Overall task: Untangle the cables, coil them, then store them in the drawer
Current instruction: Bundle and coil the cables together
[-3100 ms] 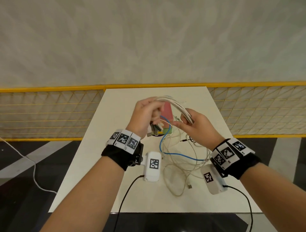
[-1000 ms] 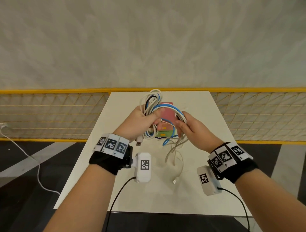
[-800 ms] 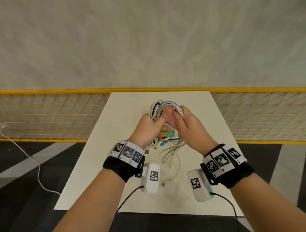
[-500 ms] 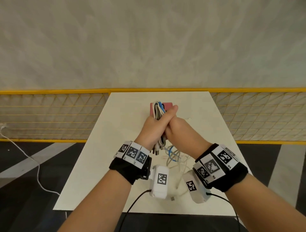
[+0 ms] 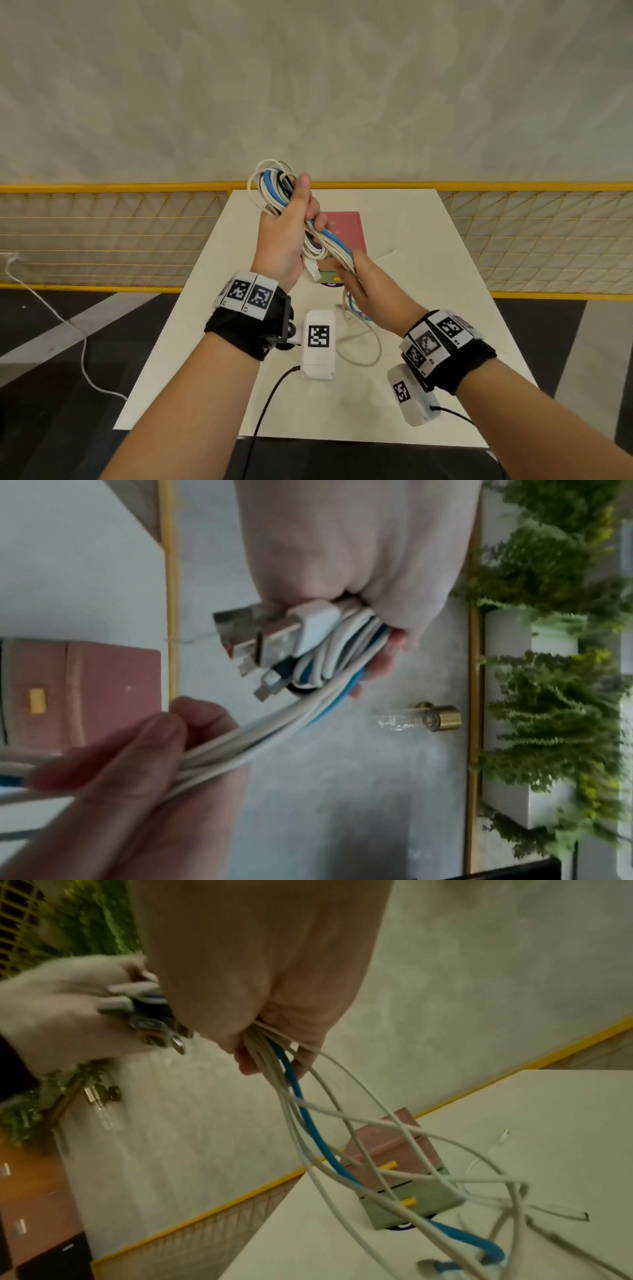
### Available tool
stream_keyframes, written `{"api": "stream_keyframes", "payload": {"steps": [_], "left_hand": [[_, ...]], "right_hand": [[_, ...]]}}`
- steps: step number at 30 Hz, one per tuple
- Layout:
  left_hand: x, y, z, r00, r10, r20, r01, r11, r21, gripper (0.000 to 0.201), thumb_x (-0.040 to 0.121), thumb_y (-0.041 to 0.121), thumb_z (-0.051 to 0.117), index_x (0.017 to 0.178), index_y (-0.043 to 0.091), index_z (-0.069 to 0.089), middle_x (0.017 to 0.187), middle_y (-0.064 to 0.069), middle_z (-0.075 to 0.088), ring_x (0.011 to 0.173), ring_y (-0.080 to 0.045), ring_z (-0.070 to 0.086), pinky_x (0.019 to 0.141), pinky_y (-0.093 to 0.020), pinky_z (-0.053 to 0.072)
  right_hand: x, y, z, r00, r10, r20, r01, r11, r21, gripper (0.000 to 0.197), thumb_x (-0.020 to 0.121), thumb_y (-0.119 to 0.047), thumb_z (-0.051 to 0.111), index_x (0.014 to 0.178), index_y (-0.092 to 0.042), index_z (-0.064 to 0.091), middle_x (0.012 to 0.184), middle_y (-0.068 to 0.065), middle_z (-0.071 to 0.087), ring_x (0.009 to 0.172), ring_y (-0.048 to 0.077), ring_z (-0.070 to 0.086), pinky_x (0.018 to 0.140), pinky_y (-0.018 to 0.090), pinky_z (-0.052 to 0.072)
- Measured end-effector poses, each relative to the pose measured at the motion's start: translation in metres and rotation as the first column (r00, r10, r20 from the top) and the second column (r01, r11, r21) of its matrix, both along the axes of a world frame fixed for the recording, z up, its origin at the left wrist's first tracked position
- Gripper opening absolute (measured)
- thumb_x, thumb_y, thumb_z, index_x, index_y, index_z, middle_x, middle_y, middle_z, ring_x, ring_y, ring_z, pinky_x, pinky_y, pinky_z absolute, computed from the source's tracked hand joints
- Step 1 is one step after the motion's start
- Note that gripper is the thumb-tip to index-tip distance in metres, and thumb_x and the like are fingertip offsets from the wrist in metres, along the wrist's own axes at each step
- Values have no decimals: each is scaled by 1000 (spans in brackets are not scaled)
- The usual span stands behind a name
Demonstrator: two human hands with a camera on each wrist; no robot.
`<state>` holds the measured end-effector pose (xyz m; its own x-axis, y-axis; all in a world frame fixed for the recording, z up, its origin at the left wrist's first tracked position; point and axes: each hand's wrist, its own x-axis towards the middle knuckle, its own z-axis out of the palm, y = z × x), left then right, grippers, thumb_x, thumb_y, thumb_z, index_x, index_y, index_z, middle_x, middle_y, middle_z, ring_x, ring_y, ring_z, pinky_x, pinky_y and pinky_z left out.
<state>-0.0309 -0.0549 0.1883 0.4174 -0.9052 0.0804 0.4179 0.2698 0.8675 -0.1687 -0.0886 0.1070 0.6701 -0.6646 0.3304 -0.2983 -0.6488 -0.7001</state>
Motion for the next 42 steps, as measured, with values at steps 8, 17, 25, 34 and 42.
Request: {"api": "stream_keyframes", "payload": {"steps": [8,17,25,34,42], "left_hand": [[21,15,3,948,-237,210,238,971,22,45,86,36,68,62,16,36,43,5,26,33,-9,27,41,-23,38],[-6,22,-33,719,-367,591,121,902,413,31,74,34,82,64,19,56,44,8,40,38,-11,33,41,-22,31],[-9,16,-48,583,-391,712,58,894,444,22,76,26,81,69,25,61,46,15,55,45,1,50,45,-13,36],[12,10,-37,688,-227,689,-49,933,356,34,94,28,59,68,7,64,53,5,63,46,0,53,58,-14,43],[18,13,-36,797,-191,573,57,968,244,43,94,29,61,62,3,50,48,-8,48,52,-28,52,68,-40,54]], "right_hand": [[-14,-35,-15,958,-72,-277,100,991,90,28,85,1,46,95,-18,65,84,-1,67,72,5,60,71,27,45],[5,-41,9,942,-285,-179,300,952,60,25,78,-4,52,57,-14,42,55,5,46,54,21,38,55,32,30],[6,-37,1,953,-303,-31,305,946,107,27,70,10,51,90,-6,62,79,11,68,69,24,58,55,25,42],[-9,-30,-7,992,6,-129,24,973,231,28,96,-12,44,123,-15,36,94,15,59,71,14,55,67,30,43],[-7,-30,-7,1000,-22,-9,24,954,300,16,98,-17,45,106,-7,53,83,3,64,72,6,63,69,22,49]]}}
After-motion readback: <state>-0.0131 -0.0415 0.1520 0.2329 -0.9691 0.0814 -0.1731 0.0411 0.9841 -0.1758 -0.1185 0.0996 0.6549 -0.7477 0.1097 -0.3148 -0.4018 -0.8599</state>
